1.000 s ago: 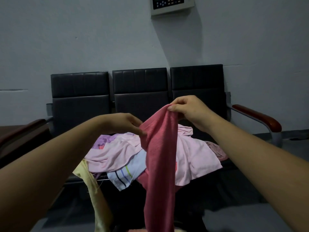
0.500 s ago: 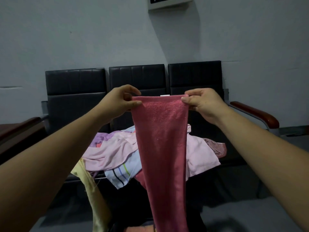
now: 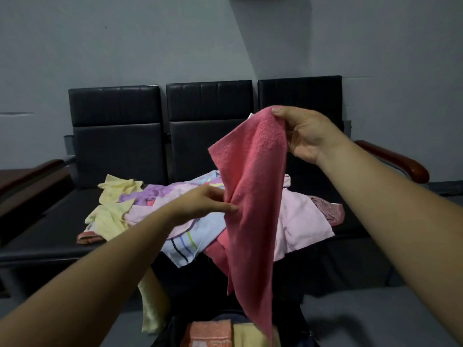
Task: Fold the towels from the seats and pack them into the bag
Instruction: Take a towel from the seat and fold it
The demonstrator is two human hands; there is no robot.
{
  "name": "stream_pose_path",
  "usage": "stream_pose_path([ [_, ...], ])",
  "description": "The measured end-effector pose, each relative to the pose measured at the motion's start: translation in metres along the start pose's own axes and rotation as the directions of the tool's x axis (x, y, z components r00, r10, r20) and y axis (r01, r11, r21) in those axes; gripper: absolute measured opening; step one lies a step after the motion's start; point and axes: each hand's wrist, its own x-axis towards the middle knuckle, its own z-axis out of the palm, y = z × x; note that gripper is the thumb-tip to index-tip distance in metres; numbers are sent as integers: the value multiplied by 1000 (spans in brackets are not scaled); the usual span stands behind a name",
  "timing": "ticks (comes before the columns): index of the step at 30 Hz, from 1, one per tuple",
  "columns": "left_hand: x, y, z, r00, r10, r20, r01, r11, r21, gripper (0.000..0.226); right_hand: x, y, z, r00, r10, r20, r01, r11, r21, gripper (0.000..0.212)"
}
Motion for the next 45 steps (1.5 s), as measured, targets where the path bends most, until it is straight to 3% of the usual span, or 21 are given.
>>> stream_pose_path([
  [3,1,-17,16,999,-36,14,39,936,-349,32,13,13,-9,993,86,-79,-90,994,-56,5],
  [6,4,-21,24,991,-61,123,128,739,-661,59,26,41,-25,955,215,-203,-238,967,-95,13],
  [8,7,-19,29,992,-74,106,129,638,-759,44,29,69,-36,917,333,-219,-346,938,-18,14],
  [9,9,-17,31,993,-87,80,116,585,-803,28,28,83,-41,904,385,-187,-387,922,28,13],
  [11,12,-9,35,996,-89,17,59,499,-865,24,21,110,-48,876,477,-72,-470,877,96,15],
  [15,23,-10,34,992,-97,-81,-43,349,-936,25,-5,161,-57,803,582,131,-596,794,123,57],
  [16,25,-15,31,990,-104,-92,-52,333,-942,25,-12,173,-58,791,591,162,-608,788,95,59],
  [19,30,-29,24,981,-143,-131,-76,336,-939,31,-27,192,-56,769,599,223,-613,790,-10,45],
  [22,30,-46,15,947,-267,-177,-49,424,-904,29,-28,201,-50,828,525,196,-537,844,11,14],
  [24,31,-65,10,894,-386,-229,-1,508,-861,39,-26,204,-42,866,464,187,-482,874,63,18],
  [26,29,-80,9,840,-474,-264,33,530,-847,44,-21,208,-33,887,424,181,-442,894,73,17],
  [29,26,-100,10,804,-519,-288,40,531,-846,29,-12,215,-15,921,377,100,-387,916,109,10],
  [31,26,-107,10,827,-490,-275,3,493,-870,23,-6,222,-7,929,369,-14,-367,927,76,15],
  [35,27,-105,7,872,-416,-257,-49,449,-892,22,-6,242,0,923,330,-199,-367,911,-190,14],
  [38,28,-100,7,887,-402,-227,-31,440,-898,33,-6,245,-2,870,480,-111,-484,875,-15,36],
  [40,29,-101,6,889,-398,-225,-33,434,-900,31,-6,250,-2,843,535,-51,-537,841,-66,55],
  [43,27,-101,4,889,-393,-234,-41,442,-896,36,-10,258,0,910,368,-189,-408,875,-260,70],
  [45,24,-99,4,894,-380,-238,-43,456,-889,39,-9,259,-2,926,304,-224,-360,890,-280,68],
])
